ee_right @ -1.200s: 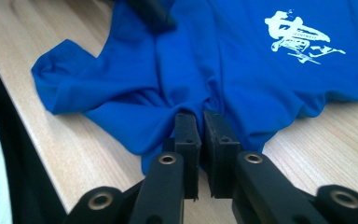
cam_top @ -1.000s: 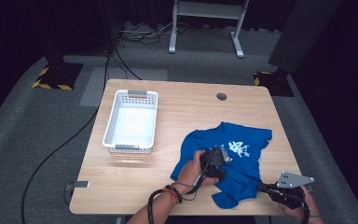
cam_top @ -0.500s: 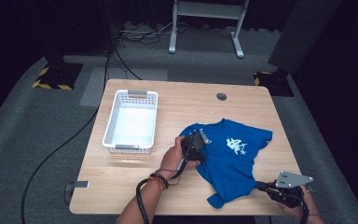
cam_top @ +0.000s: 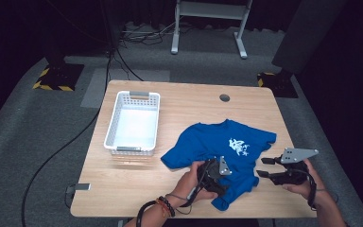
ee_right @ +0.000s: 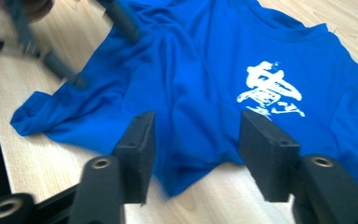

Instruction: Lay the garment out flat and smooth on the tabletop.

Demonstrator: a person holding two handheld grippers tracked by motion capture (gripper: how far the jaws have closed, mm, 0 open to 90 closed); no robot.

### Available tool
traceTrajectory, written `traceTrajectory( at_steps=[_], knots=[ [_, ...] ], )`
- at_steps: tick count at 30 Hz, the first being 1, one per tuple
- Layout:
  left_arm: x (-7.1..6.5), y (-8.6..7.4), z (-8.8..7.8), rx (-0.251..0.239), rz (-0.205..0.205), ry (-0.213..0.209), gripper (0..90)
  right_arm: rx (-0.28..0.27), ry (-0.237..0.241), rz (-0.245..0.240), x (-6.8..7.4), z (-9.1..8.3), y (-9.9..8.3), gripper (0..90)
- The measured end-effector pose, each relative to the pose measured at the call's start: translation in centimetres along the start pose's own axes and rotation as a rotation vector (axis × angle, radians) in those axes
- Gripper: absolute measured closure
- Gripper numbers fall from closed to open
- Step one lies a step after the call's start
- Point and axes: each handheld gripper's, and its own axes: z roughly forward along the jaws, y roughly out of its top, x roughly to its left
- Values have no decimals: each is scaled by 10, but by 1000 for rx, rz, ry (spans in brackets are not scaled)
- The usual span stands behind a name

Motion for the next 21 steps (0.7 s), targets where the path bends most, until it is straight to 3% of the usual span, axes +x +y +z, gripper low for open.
traceTrajectory(
  at_steps=[8,9,10,11,12,13,15,21],
  knots=[
    [-3,0,-1,-3,3,-7,267,0,0,0,0,0,0,583],
    [-15,0,-2,-2,29,-28,292,0,-3,-4,-1,-1,1,412],
    [-27,-2,-2,-4,54,-46,290,0,6,-11,-11,-9,7,416],
    [-54,-8,4,16,97,-102,286,-56,53,42,-29,-21,14,422],
    [-59,-29,17,72,87,-100,286,-56,53,42,-29,-21,14,422],
    [-57,-32,14,75,94,-103,290,28,-11,66,-49,18,23,421],
    [-52,-36,10,74,95,-89,286,37,-17,53,-54,39,30,423],
    [-40,-53,-6,78,60,-82,285,79,-15,59,-61,64,38,422]
  ],
)
